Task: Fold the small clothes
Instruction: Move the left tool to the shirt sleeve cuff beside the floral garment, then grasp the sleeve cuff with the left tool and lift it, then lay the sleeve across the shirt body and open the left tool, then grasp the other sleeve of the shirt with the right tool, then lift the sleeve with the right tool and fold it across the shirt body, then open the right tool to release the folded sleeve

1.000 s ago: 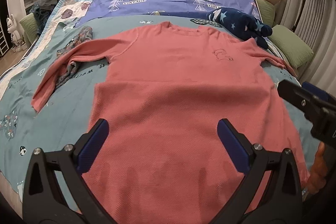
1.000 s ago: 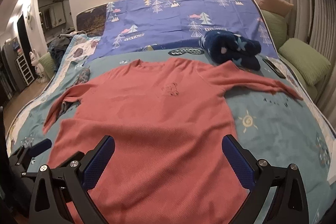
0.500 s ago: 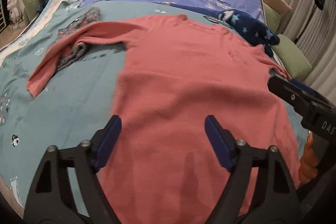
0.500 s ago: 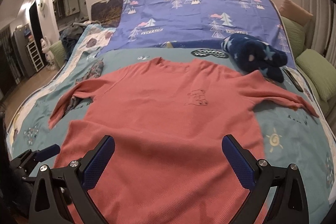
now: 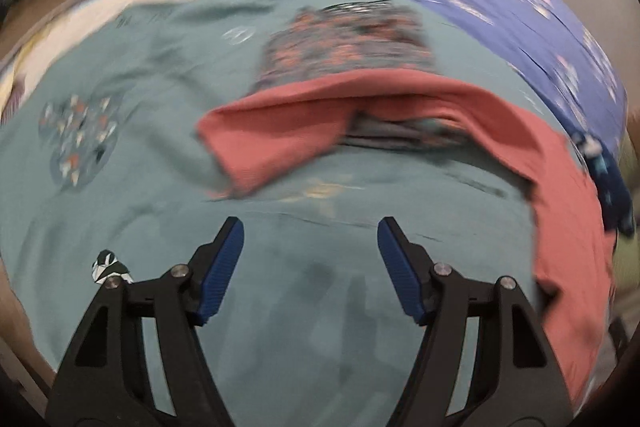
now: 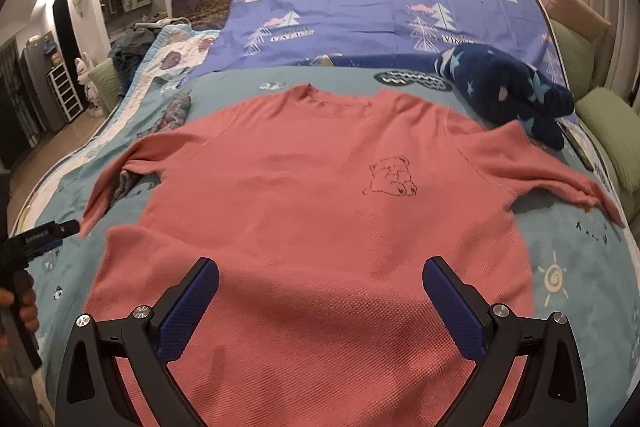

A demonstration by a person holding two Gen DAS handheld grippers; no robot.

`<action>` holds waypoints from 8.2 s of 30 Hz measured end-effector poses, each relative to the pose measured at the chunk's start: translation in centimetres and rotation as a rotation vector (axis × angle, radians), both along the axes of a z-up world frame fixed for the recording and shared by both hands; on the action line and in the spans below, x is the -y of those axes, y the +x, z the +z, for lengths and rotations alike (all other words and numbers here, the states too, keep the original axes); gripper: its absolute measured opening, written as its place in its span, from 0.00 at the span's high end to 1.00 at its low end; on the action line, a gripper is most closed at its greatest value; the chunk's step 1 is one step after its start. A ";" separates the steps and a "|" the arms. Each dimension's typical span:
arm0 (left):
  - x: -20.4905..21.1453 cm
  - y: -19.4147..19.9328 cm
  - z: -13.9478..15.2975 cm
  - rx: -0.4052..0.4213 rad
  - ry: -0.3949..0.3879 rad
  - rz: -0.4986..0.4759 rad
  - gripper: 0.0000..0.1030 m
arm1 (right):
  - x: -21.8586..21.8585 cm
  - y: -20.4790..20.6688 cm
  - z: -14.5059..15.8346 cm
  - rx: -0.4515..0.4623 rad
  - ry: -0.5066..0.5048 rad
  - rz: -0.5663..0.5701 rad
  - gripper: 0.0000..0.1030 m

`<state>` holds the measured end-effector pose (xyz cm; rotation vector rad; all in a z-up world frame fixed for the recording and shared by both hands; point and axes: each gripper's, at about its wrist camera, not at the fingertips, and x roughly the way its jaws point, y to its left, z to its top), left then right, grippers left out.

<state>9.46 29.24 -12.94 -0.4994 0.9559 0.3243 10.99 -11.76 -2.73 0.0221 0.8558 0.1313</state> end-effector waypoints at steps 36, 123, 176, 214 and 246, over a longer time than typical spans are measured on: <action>-8.9 3.8 -8.6 0.065 -0.675 0.430 0.35 | 0.1 1.1 -1.0 -0.023 0.022 0.030 0.00; 14.2 12.6 2.8 0.143 0.078 -0.356 0.59 | 16.8 12.1 -4.1 -0.175 0.480 -0.195 0.94; 15.2 19.4 1.9 0.143 0.115 -0.566 0.79 | 17.2 8.1 -3.7 -0.158 0.527 -0.139 0.65; 34.2 11.4 7.6 0.211 0.029 -0.842 0.58 | 42.8 8.3 -9.2 0.007 0.715 -0.852 0.91; 26.6 11.5 6.3 0.225 -0.200 -0.678 0.41 | 11.1 2.1 -1.1 -0.026 0.229 0.183 0.59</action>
